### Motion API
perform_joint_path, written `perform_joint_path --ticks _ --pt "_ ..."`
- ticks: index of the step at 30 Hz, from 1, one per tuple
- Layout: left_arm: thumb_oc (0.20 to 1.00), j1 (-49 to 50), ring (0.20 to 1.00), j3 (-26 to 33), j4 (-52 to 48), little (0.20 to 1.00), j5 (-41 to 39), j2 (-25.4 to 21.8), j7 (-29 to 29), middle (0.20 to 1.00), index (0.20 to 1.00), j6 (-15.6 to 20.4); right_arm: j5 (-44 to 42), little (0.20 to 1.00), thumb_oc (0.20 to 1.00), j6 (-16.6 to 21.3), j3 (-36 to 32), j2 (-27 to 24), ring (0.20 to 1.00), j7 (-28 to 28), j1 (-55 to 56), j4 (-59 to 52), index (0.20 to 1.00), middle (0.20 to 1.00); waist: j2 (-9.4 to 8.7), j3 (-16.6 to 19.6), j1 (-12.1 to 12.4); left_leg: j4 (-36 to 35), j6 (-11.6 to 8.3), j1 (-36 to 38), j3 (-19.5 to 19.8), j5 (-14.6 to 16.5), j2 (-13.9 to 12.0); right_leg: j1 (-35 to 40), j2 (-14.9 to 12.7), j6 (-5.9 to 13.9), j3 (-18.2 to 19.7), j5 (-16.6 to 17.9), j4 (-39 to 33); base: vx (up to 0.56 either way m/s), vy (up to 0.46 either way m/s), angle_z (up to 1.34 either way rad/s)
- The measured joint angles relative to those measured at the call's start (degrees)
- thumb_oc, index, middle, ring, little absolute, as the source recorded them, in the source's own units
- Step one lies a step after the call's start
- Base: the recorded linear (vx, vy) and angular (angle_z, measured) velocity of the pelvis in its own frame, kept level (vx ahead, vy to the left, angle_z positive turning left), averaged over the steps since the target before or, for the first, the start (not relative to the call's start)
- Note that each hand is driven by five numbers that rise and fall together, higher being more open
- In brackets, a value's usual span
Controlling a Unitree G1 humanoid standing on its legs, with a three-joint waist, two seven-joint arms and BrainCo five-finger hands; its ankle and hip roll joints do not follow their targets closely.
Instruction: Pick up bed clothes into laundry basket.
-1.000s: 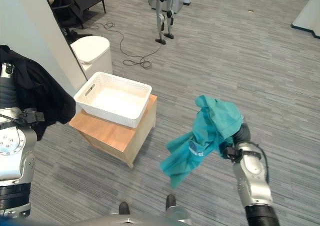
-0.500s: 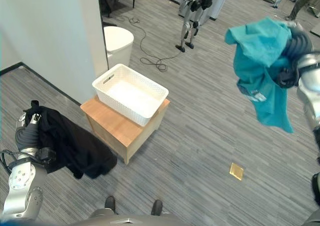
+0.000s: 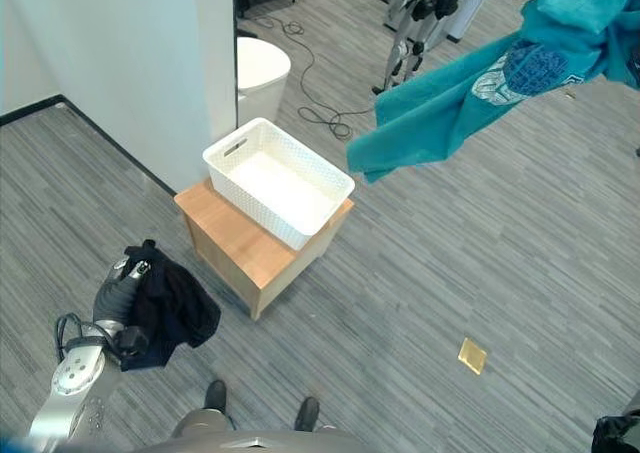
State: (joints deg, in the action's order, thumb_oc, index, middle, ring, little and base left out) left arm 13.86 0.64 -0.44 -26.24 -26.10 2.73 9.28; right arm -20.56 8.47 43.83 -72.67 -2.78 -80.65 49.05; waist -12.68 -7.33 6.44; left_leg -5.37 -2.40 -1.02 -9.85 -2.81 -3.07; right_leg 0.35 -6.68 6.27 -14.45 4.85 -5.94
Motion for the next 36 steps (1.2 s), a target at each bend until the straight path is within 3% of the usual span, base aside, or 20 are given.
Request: perform_joint_path --ticks 7,15,17,22,31,36 --pt "0.200 -1.48 0.200 0.27 1.40 0.200 0.12 -0.69 1.48 0.200 0.200 0.15 4.01 0.200 0.200 0.70 13.30 2.98 0.200 -0.78 -11.74 -5.60 0.200 0.200 -0.55 -0.20 0.40 0.01 -0.11 -1.11 1.13 -0.29 -0.22 -0.61 0.26 0.06 -1.10 -0.05 0.08 -0.01 -0.013 0.07" --pt "0.200 -2.58 0.200 -0.38 4.09 0.200 0.54 -1.73 1.48 0.200 0.200 0.19 3.69 0.200 0.200 3.80 13.29 9.69 0.200 -0.38 -14.31 -9.95 0.200 0.200 -2.81 -0.74 2.51 0.03 -0.61 -4.04 2.93 -0.92 -0.48 -2.52 0.43 0.05 -3.28 -0.27 0.00 -0.02 -0.035 0.13" --pt "0.200 -2.41 0.200 -0.37 4.21 0.200 0.73 -2.27 1.47 0.200 0.200 0.19 3.58 0.200 0.200 3.87 13.32 10.43 0.200 0.12 -14.36 -9.96 0.200 0.200 -3.22 -1.03 4.26 0.04 -0.63 -4.85 3.08 -1.17 -0.48 -3.21 0.44 -0.02 -3.52 -0.22 0.05 -0.02 -0.018 0.04" --pt "0.200 -1.62 0.200 0.41 4.64 0.200 2.29 -5.51 1.44 0.200 0.200 0.21 3.50 0.200 0.200 4.02 13.56 14.81 0.200 0.44 -14.40 -4.03 0.200 0.200 -3.77 -2.00 6.24 0.04 -0.62 -5.88 3.99 -1.22 -0.32 -3.95 0.47 0.00 -4.15 -0.23 0.08 -0.03 -0.020 0.08" --pt "0.200 -0.75 0.200 3.35 4.67 0.200 2.28 -5.63 2.06 0.200 0.200 0.21 5.67 0.200 0.200 1.80 13.81 19.30 0.200 0.40 -14.04 1.66 0.200 0.200 -3.03 -5.52 8.69 0.08 -0.85 -8.23 5.72 -1.76 -0.26 -5.29 0.56 -0.03 -5.70 -0.21 0.17 -0.02 -0.019 0.09" --pt "0.200 -2.93 0.200 2.97 4.58 0.200 2.22 -5.63 1.88 0.200 0.200 0.26 12.47 0.200 0.200 0.84 13.57 22.65 0.200 0.30 -12.94 6.06 0.200 0.200 -2.43 -6.33 9.60 0.67 -0.94 -10.61 6.59 -1.93 -0.14 -6.92 0.52 -0.05 -6.55 -0.20 0.18 -0.01 -0.025 0.08"
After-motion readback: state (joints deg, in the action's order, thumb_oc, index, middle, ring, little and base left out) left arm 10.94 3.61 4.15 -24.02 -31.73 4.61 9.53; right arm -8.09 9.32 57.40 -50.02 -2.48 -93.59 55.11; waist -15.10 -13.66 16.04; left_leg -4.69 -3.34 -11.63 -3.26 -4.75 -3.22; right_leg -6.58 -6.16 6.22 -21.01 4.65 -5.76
